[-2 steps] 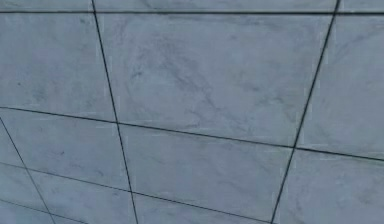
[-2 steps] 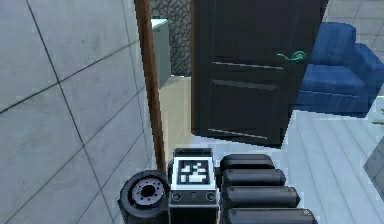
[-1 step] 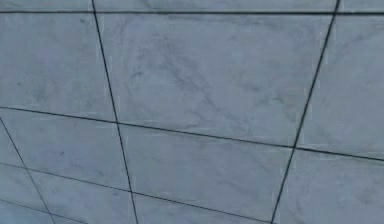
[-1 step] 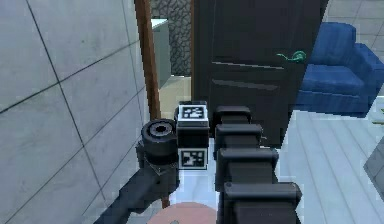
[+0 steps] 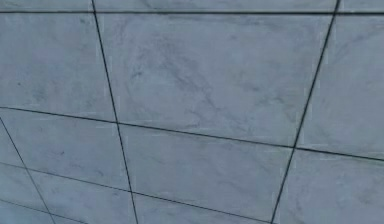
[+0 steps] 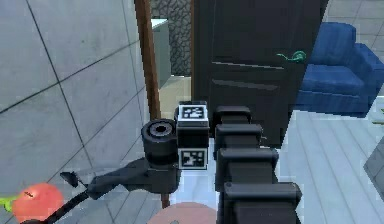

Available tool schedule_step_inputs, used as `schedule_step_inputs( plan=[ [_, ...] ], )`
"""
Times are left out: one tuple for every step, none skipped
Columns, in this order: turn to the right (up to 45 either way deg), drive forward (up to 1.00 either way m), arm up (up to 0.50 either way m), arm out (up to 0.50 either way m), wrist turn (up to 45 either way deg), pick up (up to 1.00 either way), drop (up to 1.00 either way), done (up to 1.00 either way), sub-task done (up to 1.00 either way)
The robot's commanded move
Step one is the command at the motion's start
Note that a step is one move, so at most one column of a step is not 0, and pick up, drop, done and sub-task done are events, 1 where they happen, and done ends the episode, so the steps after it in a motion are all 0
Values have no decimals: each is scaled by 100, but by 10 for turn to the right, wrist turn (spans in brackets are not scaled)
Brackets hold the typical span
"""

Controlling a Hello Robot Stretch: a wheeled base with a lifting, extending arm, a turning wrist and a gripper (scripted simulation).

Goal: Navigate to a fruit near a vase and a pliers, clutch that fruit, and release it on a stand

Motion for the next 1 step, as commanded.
schedule_step_inputs(
  plan=[
    [0,0,0,0,450,0,0,0,0]
  ],
)
